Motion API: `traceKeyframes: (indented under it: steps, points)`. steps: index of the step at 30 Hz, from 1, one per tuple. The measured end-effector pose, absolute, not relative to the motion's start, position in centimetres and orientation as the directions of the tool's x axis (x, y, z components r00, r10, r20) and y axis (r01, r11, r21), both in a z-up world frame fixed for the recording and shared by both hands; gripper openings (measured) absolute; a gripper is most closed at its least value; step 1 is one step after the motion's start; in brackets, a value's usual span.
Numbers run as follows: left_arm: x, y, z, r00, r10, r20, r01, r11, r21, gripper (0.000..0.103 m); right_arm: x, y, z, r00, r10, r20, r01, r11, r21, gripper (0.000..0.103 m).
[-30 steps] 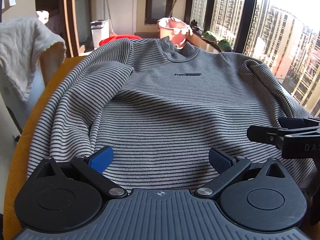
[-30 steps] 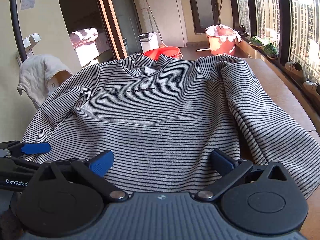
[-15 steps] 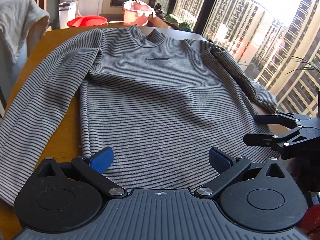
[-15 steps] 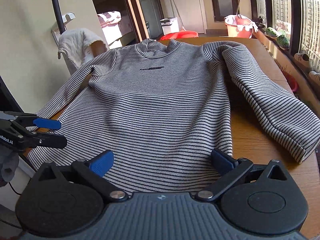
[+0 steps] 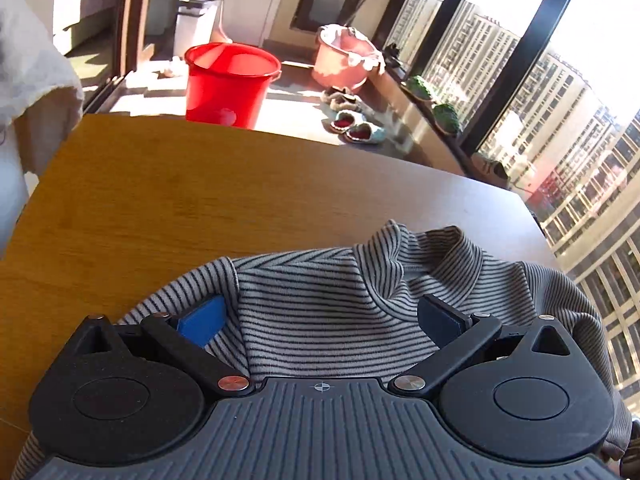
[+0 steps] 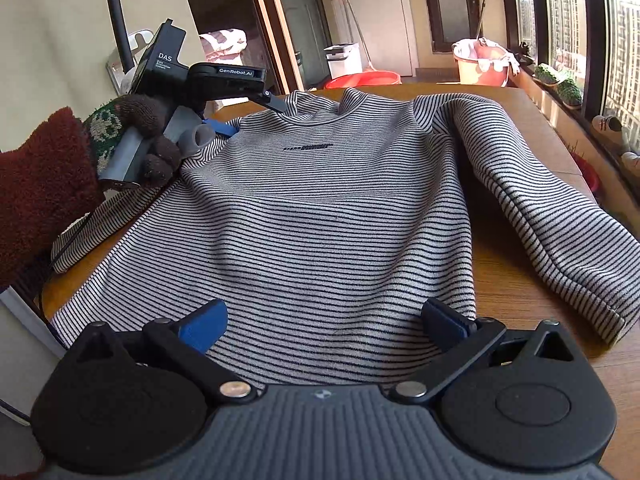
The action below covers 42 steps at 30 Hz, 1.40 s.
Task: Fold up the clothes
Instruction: 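Grasp a sleeve cuff with the right gripper and lift it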
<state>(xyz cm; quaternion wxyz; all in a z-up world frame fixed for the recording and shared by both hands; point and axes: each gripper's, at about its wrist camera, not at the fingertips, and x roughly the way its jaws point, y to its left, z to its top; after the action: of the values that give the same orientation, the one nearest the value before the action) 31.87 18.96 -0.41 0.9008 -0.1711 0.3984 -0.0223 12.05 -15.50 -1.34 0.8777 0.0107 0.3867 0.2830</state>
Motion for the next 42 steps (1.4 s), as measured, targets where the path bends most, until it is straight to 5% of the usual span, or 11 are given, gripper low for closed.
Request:
traceKeyframes:
  steps: [6, 11, 16, 20, 24, 26, 35, 42]
  points:
    - [25.0, 19.0, 3.6, 0.713, -0.164, -0.682, -0.136, 0.922, -0.363, 0.103, 11.8, -22.4, 2.1, 0.744, 0.385, -0.546, -0.286, 0.922, 0.261, 0.099]
    - [16.2, 13.2, 4.5, 0.719, -0.267, -0.642, -0.023, 0.914, -0.406, 0.103, 12.8, -29.9, 2.6, 0.800, 0.166, -0.576, 0.072, 0.927, 0.367, 0.055]
    - [12.5, 8.3, 1.1, 0.658, -0.300, -0.690, 0.028, 0.926, -0.376, 0.103, 13.9, -31.0, -0.1, 0.733, 0.106, -0.672, 0.261, 0.868, 0.422, 0.054]
    - [11.4, 7.7, 0.1, 0.664, -0.238, -0.709, -0.017, 0.943, -0.332, 0.103, 15.5, -29.8, -2.0, 0.703, 0.103, -0.703, 0.247, 0.893, 0.377, 0.054]
    - [10.0, 8.8, -0.2, 0.673, -0.259, -0.693, -0.037, 0.924, -0.380, 0.103, 17.6, -27.6, -1.0, 0.700, 0.090, -0.709, 0.138, 0.956, 0.258, 0.004]
    - [9.9, 9.8, -0.4, 0.684, -0.287, -0.670, -0.034, 0.906, -0.422, 0.103, 19.0, -26.3, 1.2, 0.720, 0.076, -0.690, 0.068, 0.981, 0.180, 0.003]
    - [10.0, 10.5, -0.8, 0.701, -0.323, -0.636, -0.023, 0.881, -0.473, 0.103, 24.7, -18.6, 20.0, 0.941, -0.053, -0.333, -0.024, 0.975, -0.223, 0.003]
    - [9.9, 10.9, -0.9, 0.708, -0.344, -0.617, -0.006, 0.871, -0.491, 0.103, 25.8, -12.6, 22.8, 0.956, -0.008, -0.295, -0.087, 0.948, -0.307, 0.003]
